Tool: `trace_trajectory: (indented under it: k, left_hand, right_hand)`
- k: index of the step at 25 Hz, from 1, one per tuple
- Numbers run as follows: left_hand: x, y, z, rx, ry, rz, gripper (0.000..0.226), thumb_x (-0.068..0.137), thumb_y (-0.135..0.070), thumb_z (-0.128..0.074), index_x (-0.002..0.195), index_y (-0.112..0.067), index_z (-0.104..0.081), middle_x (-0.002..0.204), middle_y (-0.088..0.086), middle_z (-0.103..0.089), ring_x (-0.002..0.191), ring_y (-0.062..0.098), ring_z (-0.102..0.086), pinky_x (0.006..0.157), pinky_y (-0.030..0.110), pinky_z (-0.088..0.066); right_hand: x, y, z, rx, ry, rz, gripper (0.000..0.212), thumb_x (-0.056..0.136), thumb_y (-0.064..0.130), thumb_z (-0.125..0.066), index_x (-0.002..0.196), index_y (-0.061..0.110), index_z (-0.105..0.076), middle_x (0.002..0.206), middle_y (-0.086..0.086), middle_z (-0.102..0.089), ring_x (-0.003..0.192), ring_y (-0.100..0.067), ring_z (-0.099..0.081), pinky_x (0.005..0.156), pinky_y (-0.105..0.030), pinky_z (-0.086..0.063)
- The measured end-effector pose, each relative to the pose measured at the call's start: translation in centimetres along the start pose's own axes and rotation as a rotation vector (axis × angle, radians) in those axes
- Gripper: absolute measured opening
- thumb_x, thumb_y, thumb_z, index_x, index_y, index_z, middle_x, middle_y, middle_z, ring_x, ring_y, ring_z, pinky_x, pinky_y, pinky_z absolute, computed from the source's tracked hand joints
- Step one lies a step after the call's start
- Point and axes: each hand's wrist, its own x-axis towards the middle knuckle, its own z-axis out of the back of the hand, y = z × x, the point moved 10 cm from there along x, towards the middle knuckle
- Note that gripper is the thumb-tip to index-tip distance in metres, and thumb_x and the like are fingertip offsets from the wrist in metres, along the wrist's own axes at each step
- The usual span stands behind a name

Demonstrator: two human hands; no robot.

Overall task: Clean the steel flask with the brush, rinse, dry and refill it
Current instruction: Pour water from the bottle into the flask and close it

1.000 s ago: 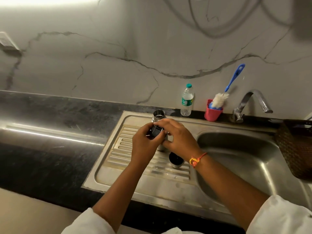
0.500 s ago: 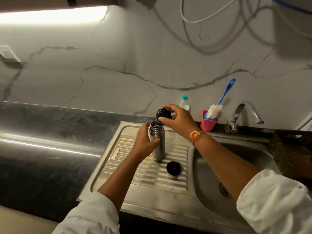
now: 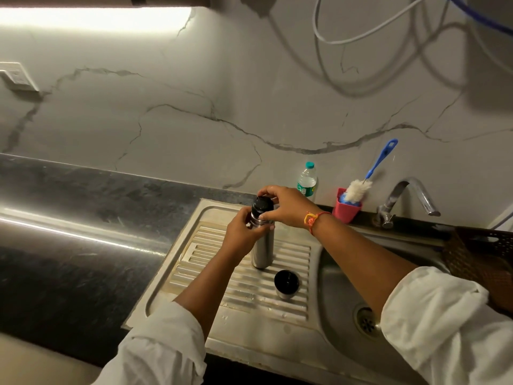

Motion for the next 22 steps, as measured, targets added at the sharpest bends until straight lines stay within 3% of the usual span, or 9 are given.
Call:
trace_trajectory:
  k: [4,6,8,11,13,15,17,20,22]
  left_hand:
    - [0.2,0.0,0.0,0.035,0.010,-0.006,0.051,0.078,-0.033,-0.088,0.119,-0.025,-0.060,0.111,-0.006,-0.069,0.105,0.014,-0.065,0.095,0.040,-0.057]
    - [0.3,0.0,0.1,0.059,0.012,-0.001,0.051,0.077,-0.035,-0.088,0.119,-0.026,-0.060,0.110,-0.007,-0.070,0.105,0.013,-0.065,0.095,0.042,-0.057]
    - [0.5,0.1,0.1,0.083,0.001,-0.002,0.051,0.075,-0.038,-0.089,0.116,-0.027,-0.061,0.108,-0.008,-0.071,0.103,0.014,-0.066,0.093,0.045,-0.058]
    - [0.4,0.0,0.3,0.077,-0.004,0.006,0.054,0.074,-0.035,-0.091,0.118,-0.026,-0.061,0.110,-0.008,-0.071,0.105,0.013,-0.066,0.094,0.045,-0.058]
    - [0.5,0.0,0.3,0.070,0.015,0.004,0.057,0.075,-0.034,-0.090,0.122,-0.025,-0.060,0.113,-0.008,-0.070,0.107,0.012,-0.065,0.097,0.043,-0.057]
    - [0.5,-0.1,0.2,0.079,0.035,-0.002,0.061,0.075,-0.036,-0.090,0.126,-0.024,-0.059,0.116,-0.007,-0.069,0.109,0.013,-0.064,0.098,0.042,-0.056]
    - [0.6,0.1,0.3,0.065,0.035,0.010,0.062,0.075,-0.036,-0.090,0.128,-0.024,-0.059,0.118,-0.007,-0.069,0.112,0.013,-0.064,0.099,0.041,-0.055]
    - [0.6,0.2,0.2,0.037,0.019,0.012,0.054,0.075,-0.034,-0.090,0.119,-0.025,-0.062,0.111,-0.009,-0.070,0.107,0.011,-0.065,0.096,0.042,-0.057]
    - [0.5,0.2,0.3,0.035,-0.007,0.008,0.053,0.073,-0.033,-0.091,0.117,-0.025,-0.062,0.109,-0.008,-0.071,0.105,0.012,-0.066,0.093,0.041,-0.057]
  right_hand:
    - [0.5,1.0,0.0,-0.248,0.033,0.033,0.056,0.080,0.028,-0.081,0.128,0.021,-0.055,0.123,-0.006,-0.066,0.111,-0.025,-0.063,0.092,-0.032,-0.053]
    - [1.0,1.4,0.4,-0.384,-0.004,-0.004,0.051,0.076,0.043,-0.081,0.113,0.020,-0.055,0.107,-0.006,-0.068,0.096,-0.024,-0.064,0.079,-0.031,-0.056]
    - [1.3,1.7,0.6,-0.555,-0.042,-0.082,0.055,0.074,0.064,-0.074,0.098,0.020,-0.051,0.088,-0.003,-0.061,0.082,-0.022,-0.059,0.066,-0.030,-0.047]
    - [1.9,2.1,0.9,-0.690,-0.033,-0.139,0.067,0.074,0.080,-0.059,0.087,0.014,-0.058,0.076,-0.003,-0.058,0.077,-0.022,-0.060,0.063,-0.030,-0.044]
    - [2.2,2.3,0.4,-0.632,0.085,-0.083,0.065,0.076,0.070,-0.066,0.107,0.014,-0.063,0.096,-0.007,-0.067,0.092,-0.024,-0.064,0.075,-0.032,-0.052]
    - [2.1,2.8,-0.8,-0.597,0.255,0.041,0.064,0.079,0.044,-0.078,0.134,0.024,-0.054,0.126,-0.005,-0.063,0.115,-0.025,-0.058,0.094,-0.038,-0.052]
    - [1.9,3.0,-1.5,-0.589,0.314,0.101,0.060,0.081,0.026,-0.079,0.136,0.031,-0.054,0.129,-0.001,-0.062,0.118,-0.024,-0.057,0.096,-0.038,-0.051]
    - [2.3,2.8,-0.5,-0.631,0.170,0.057,0.042,0.084,0.045,-0.073,0.117,0.021,-0.065,0.108,-0.004,-0.068,0.093,-0.020,-0.062,0.075,-0.028,-0.052]
    - [2.3,2.3,0.0,-0.678,0.038,-0.037,0.052,0.083,0.066,-0.063,0.094,0.016,-0.063,0.088,-0.005,-0.067,0.071,-0.017,-0.057,0.057,-0.025,-0.041]
